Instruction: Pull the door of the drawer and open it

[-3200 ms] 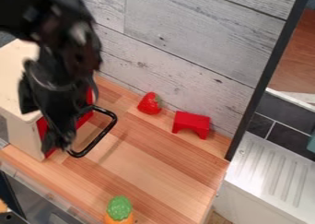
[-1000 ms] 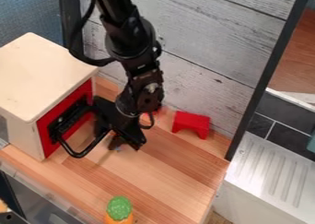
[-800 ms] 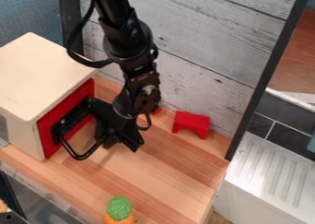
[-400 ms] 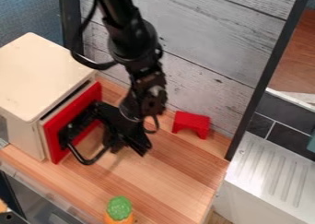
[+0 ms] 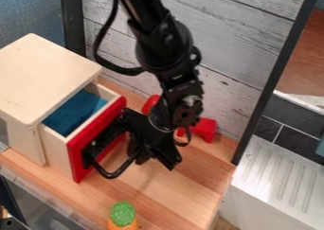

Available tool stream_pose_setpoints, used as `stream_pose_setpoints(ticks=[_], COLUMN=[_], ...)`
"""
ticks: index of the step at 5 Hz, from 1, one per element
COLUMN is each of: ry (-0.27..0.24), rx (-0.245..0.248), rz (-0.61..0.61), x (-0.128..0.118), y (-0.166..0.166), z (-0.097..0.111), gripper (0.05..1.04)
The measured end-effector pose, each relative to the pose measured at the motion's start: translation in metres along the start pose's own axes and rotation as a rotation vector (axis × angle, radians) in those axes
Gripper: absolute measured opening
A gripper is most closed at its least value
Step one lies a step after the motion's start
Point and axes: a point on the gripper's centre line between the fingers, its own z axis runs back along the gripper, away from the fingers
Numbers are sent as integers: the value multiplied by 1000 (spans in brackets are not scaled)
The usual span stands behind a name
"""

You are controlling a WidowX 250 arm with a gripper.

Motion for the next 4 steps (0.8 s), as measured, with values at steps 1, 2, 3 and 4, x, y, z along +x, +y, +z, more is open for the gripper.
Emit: stream_pose_setpoints(ticks=[1, 2, 3, 4], ry=[-5, -17, -21, -27], rx=[-4, -13, -18, -38], rz=[-22, -31, -20, 13], x=[-1, 0, 2, 12], y=[-14, -25, -29, -34], z=[4, 8, 8, 8], gripper=[129, 129, 129, 129])
